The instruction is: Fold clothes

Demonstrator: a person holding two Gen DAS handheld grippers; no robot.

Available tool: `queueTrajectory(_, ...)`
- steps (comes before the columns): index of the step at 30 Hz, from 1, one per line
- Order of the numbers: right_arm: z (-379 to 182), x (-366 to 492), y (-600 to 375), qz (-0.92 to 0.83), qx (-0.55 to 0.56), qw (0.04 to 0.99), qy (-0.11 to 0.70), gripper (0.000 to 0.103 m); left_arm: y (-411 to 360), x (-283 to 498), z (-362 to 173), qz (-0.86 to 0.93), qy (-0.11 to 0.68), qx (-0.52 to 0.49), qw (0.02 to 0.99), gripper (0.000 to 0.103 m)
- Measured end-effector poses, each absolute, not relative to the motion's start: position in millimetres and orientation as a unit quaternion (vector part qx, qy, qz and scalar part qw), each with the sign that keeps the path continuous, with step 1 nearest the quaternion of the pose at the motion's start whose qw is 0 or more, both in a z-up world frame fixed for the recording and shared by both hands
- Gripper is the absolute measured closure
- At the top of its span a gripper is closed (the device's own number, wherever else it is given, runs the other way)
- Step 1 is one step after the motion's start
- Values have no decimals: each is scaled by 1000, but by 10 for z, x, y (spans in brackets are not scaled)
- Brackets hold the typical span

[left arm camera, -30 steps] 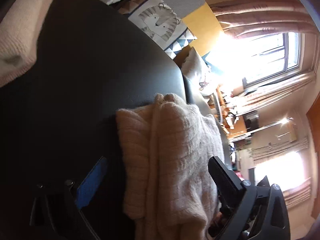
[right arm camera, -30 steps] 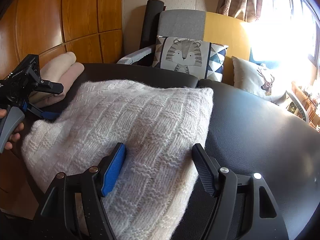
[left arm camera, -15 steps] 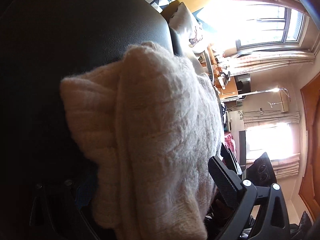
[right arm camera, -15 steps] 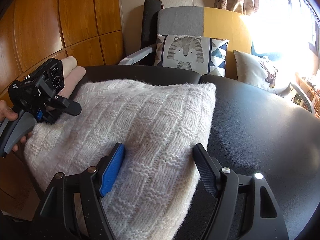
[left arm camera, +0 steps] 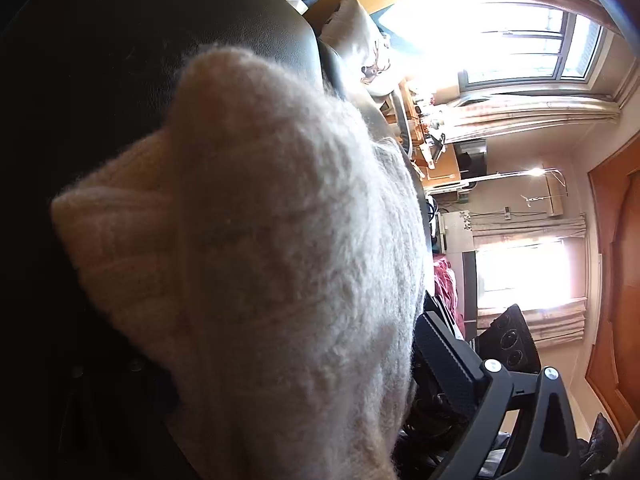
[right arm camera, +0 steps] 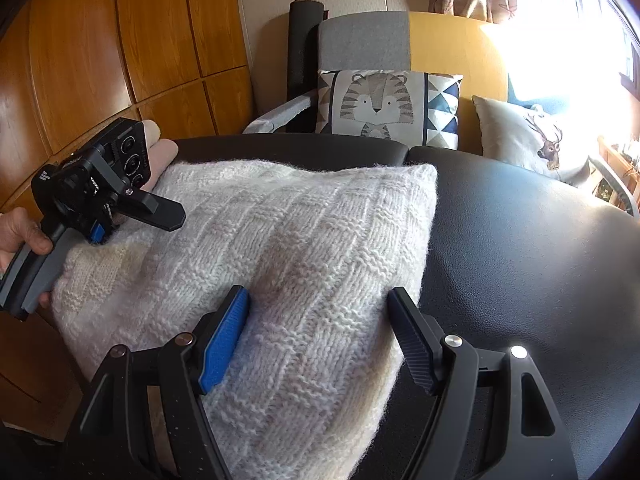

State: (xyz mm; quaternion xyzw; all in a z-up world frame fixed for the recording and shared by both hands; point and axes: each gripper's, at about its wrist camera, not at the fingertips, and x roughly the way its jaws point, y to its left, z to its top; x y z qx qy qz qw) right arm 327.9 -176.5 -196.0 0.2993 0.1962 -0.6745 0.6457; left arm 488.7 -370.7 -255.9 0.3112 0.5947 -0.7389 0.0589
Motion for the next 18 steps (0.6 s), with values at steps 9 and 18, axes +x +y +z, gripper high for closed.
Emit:
queueTrajectory(9,-1845,2372,-1585,-636,432,639,31,14,-3684,5120,-2635,-744,590,302,82,29)
queueTrajectory(18,-2337,2215,-1904,-534,555,637,-31,14,-3655,5219,-2652,-749,589,296,74,29)
